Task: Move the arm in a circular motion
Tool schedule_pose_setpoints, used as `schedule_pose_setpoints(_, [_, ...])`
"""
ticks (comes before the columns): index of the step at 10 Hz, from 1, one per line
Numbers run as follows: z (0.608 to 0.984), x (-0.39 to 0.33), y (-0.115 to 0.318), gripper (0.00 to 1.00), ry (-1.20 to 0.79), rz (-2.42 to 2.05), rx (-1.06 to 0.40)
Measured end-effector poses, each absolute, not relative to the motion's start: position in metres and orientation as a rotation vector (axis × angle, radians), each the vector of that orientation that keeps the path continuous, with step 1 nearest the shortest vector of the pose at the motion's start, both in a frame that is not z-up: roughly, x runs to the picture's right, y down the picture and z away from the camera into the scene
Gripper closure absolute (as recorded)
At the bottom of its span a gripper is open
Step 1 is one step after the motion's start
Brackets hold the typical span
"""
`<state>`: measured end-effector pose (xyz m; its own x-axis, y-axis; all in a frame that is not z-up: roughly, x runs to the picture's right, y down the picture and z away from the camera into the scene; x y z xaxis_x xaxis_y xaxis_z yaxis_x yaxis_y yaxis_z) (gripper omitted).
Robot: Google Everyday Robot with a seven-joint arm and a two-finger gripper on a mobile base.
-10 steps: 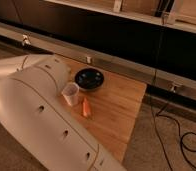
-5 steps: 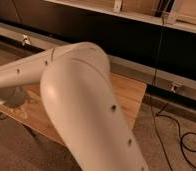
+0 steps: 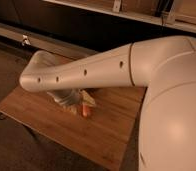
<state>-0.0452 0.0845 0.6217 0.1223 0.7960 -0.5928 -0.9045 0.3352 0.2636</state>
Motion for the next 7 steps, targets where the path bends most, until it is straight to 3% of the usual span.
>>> schedule_pose_setpoints(7, [0.6215, -0.0474, 0.0849, 0.35, 0.733, 1.247, -0.178])
